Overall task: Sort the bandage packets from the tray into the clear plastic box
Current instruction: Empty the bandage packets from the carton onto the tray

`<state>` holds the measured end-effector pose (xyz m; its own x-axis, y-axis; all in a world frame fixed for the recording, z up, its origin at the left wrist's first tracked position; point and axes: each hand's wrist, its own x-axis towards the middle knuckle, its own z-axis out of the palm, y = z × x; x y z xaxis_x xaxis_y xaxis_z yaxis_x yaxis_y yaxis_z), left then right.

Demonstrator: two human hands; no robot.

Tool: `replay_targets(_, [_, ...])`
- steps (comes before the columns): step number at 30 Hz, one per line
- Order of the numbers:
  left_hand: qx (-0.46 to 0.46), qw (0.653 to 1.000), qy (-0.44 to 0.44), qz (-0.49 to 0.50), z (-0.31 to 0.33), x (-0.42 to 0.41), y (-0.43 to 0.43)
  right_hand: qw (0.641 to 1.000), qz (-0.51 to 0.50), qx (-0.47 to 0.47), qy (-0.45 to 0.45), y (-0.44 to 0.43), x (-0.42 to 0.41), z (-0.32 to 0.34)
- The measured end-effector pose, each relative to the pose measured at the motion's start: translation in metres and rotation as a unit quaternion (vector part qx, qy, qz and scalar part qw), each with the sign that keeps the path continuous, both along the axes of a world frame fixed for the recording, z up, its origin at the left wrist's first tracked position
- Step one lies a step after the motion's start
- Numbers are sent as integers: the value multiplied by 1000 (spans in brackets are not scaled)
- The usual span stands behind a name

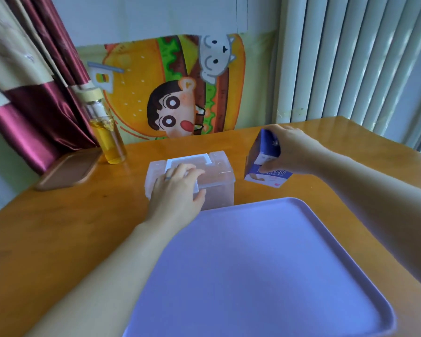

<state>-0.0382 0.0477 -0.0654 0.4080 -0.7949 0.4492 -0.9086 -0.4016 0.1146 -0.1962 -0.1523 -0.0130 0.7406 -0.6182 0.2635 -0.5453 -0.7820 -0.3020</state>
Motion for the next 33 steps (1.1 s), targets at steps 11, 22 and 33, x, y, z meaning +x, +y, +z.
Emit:
replay_targets(11, [-205, 791, 541, -197, 41, -64, 39, 847, 237, 414, -234, 89, -43, 33])
replay_targets(22, [-386, 752, 524, -104, 31, -70, 42, 912, 26, 147, -382, 119, -14, 9])
replay_targets(33, [-398, 841, 354, -96, 25, -60, 35, 856, 49, 322, -401, 117, 3, 2])
